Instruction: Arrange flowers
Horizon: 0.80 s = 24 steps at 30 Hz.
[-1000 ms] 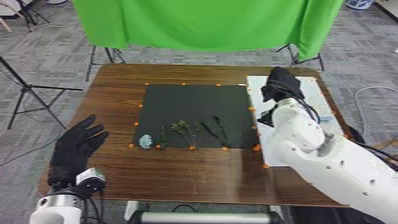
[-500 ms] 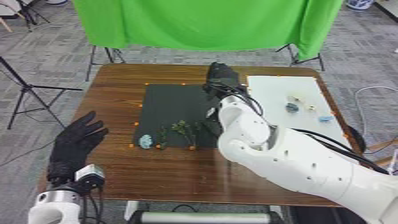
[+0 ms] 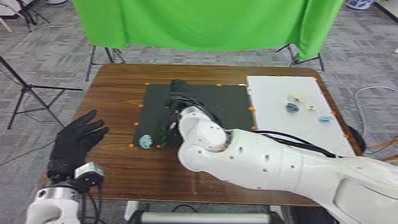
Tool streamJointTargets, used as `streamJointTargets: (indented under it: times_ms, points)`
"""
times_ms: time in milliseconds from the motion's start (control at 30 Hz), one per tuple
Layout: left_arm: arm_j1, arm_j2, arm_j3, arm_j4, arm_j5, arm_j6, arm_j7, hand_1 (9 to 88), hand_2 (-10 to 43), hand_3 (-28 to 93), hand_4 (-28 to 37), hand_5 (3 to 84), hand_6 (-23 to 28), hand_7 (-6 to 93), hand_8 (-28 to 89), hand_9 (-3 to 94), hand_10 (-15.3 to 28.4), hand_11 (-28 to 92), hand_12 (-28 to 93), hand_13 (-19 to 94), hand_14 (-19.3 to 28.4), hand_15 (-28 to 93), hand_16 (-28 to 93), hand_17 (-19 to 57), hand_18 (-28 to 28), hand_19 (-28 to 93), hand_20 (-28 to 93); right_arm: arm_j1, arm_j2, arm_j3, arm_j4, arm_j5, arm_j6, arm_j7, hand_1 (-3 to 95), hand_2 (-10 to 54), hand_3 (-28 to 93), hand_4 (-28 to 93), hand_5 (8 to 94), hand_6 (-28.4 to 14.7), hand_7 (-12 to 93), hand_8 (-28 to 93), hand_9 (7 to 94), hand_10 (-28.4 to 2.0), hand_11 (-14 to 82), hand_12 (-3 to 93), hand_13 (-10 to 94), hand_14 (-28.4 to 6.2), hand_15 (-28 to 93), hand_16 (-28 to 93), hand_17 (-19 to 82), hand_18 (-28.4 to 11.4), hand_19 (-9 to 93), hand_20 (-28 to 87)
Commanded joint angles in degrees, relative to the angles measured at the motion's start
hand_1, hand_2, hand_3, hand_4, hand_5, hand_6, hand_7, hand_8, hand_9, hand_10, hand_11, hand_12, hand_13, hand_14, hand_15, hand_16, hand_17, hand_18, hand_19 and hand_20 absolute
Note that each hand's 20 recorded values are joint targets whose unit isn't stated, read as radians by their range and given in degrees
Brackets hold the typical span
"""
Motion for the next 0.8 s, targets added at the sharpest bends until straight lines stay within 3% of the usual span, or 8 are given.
streamJointTargets:
  times_ms: [33, 100, 200, 433, 667, 800]
  points:
    - [-7.5, 0.65, 1.53, 2.24, 2.31, -4.62, -6.33, 22.5, 4.7, 83, -23.0, 38.8, 10.0, 17.0, -11, 35.6, 19.7, 31, 11, 26, 26.2, 55, -10, -9.4, 22.9, 55, 30, -0.2, -1.1, 1.9, 0.8, -1.2, 1.1, 3.0, 55.3, -9.5, 85, -28, 77.7, -1.1, 39, -1, 90.4, -8.4, 18.1, 35.0, 85, -3.9, 81, 18, 52, -22.2, 93, 62]
    - [-8.6, 0.45, 1.87, 2.61, 2.75, -5.37, -7.55, 22.6, 4.7, 83, -23.1, 38.8, 10.0, 17.1, -11, 35.6, 19.6, 31, 11, 26, 26.2, 55, -10, -9.4, 22.9, 55, 30, -1.3, -1.2, 3.3, 0.9, -0.9, 0.4, 3.3, 55.3, -9.5, 85, -28, 77.5, -1.1, 38, -1, 90.2, -8.4, 18.0, 35.0, 84, -3.9, 81, 18, 51, -22.2, 93, 62]
    - [-8.7, 0.15, 2.01, 2.72, 2.76, -5.76, -7.92, 22.5, 4.8, 83, -23.1, 38.8, 10.0, 17.1, -11, 35.6, 19.6, 31, 11, 26, 26.2, 55, -10, -9.4, 22.9, 55, 30, -2.8, -1.3, 4.9, 1.0, 0.3, -1.0, 3.3, 54.9, -9.5, 84, -28, 76.4, -1.2, 37, -3, 89.6, -8.5, 17.5, 34.4, 84, -4.0, 81, 18, 51, -22.0, 93, 61]
    - [-8.7, 0.26, 1.72, 2.77, 2.58, -5.58, -6.96, 22.5, 4.8, 83, -23.1, 38.9, 10.0, 17.0, -11, 35.5, 19.6, 31, 10, 26, 26.2, 55, -10, -9.3, 22.9, 55, 30, -4.2, -1.6, 6.7, 0.8, 2.2, -2.3, 2.5, 52.0, -9.5, 82, -28, 71.8, -2.2, 33, -5, 85.1, -8.8, 14.3, 31.3, 81, -3.7, 81, 17, 46, -21.6, 93, 58]
    - [-10.1, 0.24, 1.66, 3.27, 3.01, -6.7, -8.85, 22.5, 4.8, 83, -23.1, 38.9, 10.0, 17.1, -11, 35.5, 19.6, 31, 10, 26, 26.2, 55, -10, -9.3, 22.8, 55, 31, -4.6, -1.7, 7.3, 0.9, 3.4, -0.3, 3.1, 50.8, -9.5, 81, -28, 71.0, -2.3, 33, -5, 84.6, -9.0, 13.9, 31.3, 80, -3.9, 82, 16, 46, -21.6, 93, 58]
    - [-10.6, 0.16, 1.42, 3.52, 3.33, -7.49, -10.58, 22.6, 4.8, 83, -23.2, 38.9, 10.0, 17.1, -11, 35.6, 19.6, 31, 10, 26, 26.3, 55, -10, -9.3, 22.9, 55, 31, -5.2, -1.6, 8.0, 0.7, 4.4, 0.8, 3.4, 50.3, -9.5, 80, -28, 70.8, -2.2, 33, -5, 84.3, -9.0, 14.3, 31.1, 80, -4.0, 82, 16, 45, -21.5, 93, 58]
